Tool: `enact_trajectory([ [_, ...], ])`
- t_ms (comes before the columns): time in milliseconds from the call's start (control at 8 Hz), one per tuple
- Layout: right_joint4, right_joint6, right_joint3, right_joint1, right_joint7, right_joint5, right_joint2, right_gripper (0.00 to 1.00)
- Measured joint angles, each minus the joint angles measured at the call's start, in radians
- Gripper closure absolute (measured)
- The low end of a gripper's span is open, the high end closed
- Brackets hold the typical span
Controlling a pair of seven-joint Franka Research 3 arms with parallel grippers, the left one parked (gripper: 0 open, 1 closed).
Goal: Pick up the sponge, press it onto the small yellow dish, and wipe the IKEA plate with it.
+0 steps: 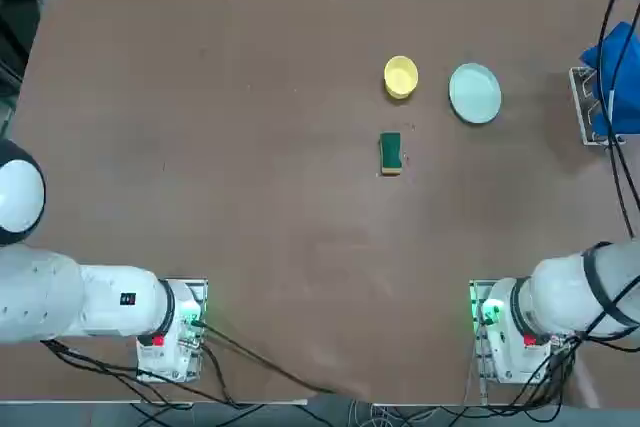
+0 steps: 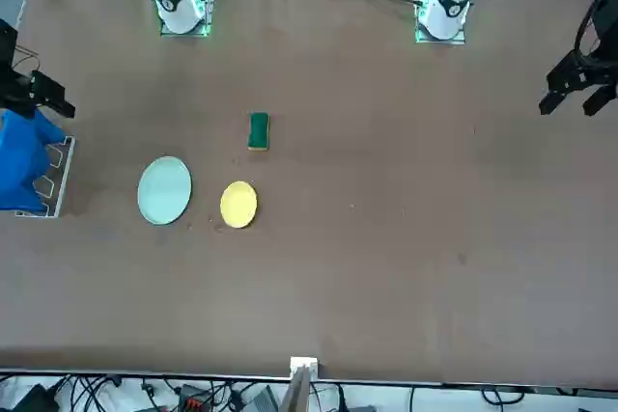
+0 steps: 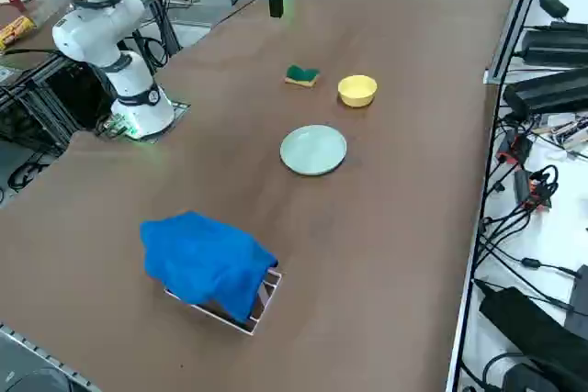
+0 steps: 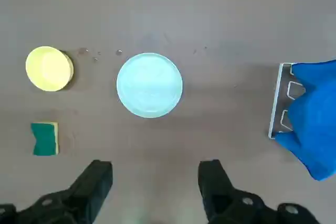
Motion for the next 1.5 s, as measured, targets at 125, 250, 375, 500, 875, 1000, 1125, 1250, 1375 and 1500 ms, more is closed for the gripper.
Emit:
enact_trajectory([
  [125, 0.000, 0.000, 0.000, 0.000, 0.000, 0.000, 0.000, 0.00],
  [250, 0.000, 0.000, 0.000, 0.000, 0.000, 0.000, 0.000, 0.00],
  [375, 0.000, 0.000, 0.000, 0.000, 0.000, 0.000, 0.001, 0.00],
  [500, -0.001, -0.001, 0.000, 0.000, 0.000, 0.000, 0.003, 0.00],
  [875, -0.012, -0.035, 0.005, 0.057, -0.008, -0.009, 0.036, 0.00],
  [1000, -0.026, -0.043, 0.007, 0.086, -0.005, -0.010, 0.055, 0.00],
  [1125, -0.060, -0.022, 0.008, 0.113, -0.002, -0.011, 0.071, 0.00],
  [1250, -0.127, 0.052, 0.009, 0.145, 0.022, -0.011, 0.078, 0.00],
  [1375, -0.227, 0.173, 0.011, 0.184, 0.083, -0.012, 0.072, 0.00],
  [1500, -0.340, 0.306, 0.013, 0.230, 0.151, -0.012, 0.058, 0.00],
])
